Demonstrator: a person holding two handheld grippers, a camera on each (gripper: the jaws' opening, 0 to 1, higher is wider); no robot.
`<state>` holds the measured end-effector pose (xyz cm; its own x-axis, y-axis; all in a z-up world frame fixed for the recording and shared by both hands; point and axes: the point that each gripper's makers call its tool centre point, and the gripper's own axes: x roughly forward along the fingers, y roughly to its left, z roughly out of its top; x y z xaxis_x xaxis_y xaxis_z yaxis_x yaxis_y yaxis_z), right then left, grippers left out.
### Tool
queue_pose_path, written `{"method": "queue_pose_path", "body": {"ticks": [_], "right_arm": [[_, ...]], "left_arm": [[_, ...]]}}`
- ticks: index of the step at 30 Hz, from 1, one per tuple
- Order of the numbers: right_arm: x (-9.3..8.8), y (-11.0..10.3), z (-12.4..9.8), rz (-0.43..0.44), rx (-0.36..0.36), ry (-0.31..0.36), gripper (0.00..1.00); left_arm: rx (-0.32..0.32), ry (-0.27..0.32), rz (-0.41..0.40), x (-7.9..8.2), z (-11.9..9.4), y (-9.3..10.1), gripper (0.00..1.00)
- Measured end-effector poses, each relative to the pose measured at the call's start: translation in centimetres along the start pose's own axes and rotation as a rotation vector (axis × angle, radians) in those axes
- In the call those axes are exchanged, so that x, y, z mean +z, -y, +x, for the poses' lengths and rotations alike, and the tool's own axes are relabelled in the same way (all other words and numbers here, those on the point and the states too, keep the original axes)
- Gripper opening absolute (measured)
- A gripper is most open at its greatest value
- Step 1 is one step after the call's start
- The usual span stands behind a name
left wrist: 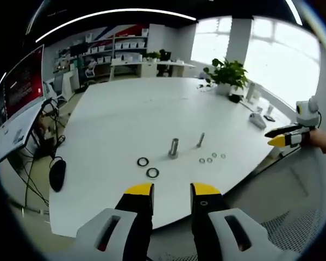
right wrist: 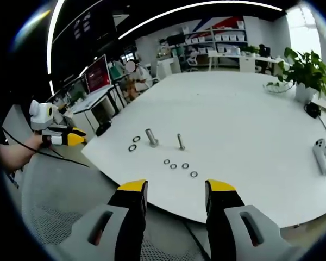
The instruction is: Place the washer onto the threaded stud by aligning its center hole with the stud, sliding it down to the base, and recovering from edge contact or off-axis alignment until the washer reaches the visible bottom stop.
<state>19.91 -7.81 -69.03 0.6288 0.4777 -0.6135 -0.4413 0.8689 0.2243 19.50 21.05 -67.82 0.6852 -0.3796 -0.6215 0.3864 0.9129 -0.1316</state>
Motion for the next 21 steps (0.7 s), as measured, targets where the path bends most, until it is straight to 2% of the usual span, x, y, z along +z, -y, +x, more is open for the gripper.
{"method": "queue_pose_path", "body": {"ticks": [3, 21], "right_arm": [[0.23, -0.02, -0.14, 0.007, 0.0, 0.014, 0.42], [-0.01, 0.03, -0.03, 0.027, 0.0, 0.003, 0.44]], "left_arm": [[-0.002, -0.014, 0.015, -0.33, 0.09, 0.06, 0.25], [0.0, -0.027, 0.019, -0.5, 0.09, 0.0, 0.25]]}}
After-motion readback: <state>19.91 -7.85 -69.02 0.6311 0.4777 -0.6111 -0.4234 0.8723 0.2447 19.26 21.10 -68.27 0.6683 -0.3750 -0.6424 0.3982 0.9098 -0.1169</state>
